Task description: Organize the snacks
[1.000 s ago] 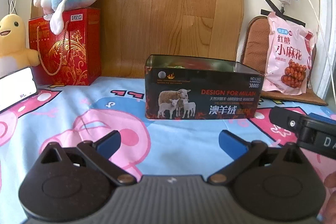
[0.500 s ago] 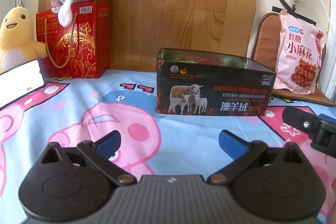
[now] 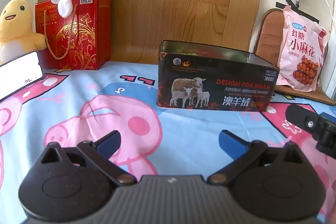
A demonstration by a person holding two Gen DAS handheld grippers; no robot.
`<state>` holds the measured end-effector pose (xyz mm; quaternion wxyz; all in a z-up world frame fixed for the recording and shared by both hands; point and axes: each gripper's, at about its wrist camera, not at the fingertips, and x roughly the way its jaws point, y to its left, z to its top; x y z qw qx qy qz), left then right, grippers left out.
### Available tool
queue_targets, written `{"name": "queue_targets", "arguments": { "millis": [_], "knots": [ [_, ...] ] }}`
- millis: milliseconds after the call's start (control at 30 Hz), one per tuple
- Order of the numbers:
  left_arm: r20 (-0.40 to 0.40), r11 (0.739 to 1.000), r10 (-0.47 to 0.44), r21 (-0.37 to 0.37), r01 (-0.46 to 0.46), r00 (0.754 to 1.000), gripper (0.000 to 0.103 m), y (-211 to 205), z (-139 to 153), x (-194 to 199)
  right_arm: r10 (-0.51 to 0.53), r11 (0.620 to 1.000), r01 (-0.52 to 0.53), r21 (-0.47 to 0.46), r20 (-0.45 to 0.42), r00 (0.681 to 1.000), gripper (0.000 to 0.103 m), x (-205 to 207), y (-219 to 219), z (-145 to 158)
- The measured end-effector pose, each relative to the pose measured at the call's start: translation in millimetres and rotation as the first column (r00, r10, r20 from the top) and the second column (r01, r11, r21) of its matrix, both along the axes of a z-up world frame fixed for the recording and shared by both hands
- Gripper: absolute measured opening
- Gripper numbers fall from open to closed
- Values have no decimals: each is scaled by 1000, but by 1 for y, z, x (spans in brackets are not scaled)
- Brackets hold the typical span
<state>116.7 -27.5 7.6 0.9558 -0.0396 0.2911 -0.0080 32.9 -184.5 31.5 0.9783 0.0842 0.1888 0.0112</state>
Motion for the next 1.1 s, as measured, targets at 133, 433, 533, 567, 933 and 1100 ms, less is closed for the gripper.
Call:
{"name": "queue_targets", "arguments": {
  "millis": [133, 433, 533, 567, 933, 1100],
  "knots": [
    [-3, 1000, -7, 8, 7, 1000, 103, -1, 0, 0, 8, 1000, -8, 2, 1, 1000, 96, 0, 0, -1],
    [-4, 999, -14, 43, 14, 1000, 103, -6, 0, 1, 20, 1000, -20, 6, 3, 1000, 96, 1, -1, 0],
    [-2, 998, -11, 54, 11, 1000, 103, -7, 0, 0, 18, 1000, -18, 6, 3, 1000, 96, 0, 0, 0],
    [-1, 998, -9, 57, 9, 1000, 103, -7, 0, 0, 18, 1000, -18, 7, 3, 1000, 96, 0, 0, 0],
    [-26, 997, 6, 72, -5, 1000, 103, -7, -2, 4, 17, 1000, -17, 27, -12, 1000, 97, 2, -5, -1],
    [-22, 996, 5, 84, -3, 1000, 103, -8, -2, 3, 15, 999, -14, 41, -25, 1000, 97, 4, -7, -1]
  ]
}}
